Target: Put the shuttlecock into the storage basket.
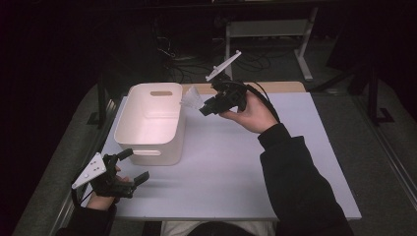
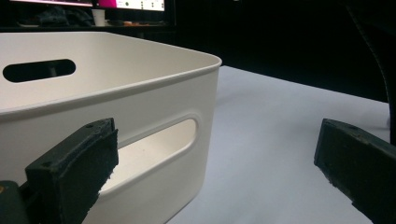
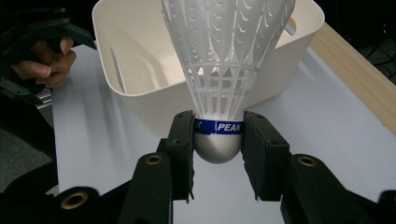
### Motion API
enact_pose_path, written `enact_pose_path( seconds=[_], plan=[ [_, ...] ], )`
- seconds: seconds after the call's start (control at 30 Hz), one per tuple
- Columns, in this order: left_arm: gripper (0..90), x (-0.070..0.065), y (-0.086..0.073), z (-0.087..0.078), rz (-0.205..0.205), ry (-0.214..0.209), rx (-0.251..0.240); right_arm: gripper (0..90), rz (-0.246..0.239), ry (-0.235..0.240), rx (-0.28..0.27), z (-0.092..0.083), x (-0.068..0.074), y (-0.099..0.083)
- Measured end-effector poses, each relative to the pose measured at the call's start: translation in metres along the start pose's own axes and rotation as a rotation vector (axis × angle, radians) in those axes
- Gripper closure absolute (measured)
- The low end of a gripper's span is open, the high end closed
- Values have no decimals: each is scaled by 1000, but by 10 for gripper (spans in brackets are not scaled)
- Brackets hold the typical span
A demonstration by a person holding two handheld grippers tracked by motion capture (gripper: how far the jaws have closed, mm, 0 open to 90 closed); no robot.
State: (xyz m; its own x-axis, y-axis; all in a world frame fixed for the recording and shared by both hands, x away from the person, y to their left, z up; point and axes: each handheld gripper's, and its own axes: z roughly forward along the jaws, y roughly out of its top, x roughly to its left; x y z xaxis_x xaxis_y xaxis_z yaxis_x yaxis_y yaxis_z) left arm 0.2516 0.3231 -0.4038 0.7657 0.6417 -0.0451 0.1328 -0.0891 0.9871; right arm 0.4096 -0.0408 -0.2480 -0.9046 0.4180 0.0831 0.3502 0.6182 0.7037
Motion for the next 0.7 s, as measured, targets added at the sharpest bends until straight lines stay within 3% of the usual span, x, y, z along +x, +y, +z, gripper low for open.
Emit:
enact_pose_path(
  seconds=[0.7],
  plan=[
    [0, 0, 0, 0, 3, -2, -1, 639, -52, 47, 27, 29, 19, 27]
  ],
)
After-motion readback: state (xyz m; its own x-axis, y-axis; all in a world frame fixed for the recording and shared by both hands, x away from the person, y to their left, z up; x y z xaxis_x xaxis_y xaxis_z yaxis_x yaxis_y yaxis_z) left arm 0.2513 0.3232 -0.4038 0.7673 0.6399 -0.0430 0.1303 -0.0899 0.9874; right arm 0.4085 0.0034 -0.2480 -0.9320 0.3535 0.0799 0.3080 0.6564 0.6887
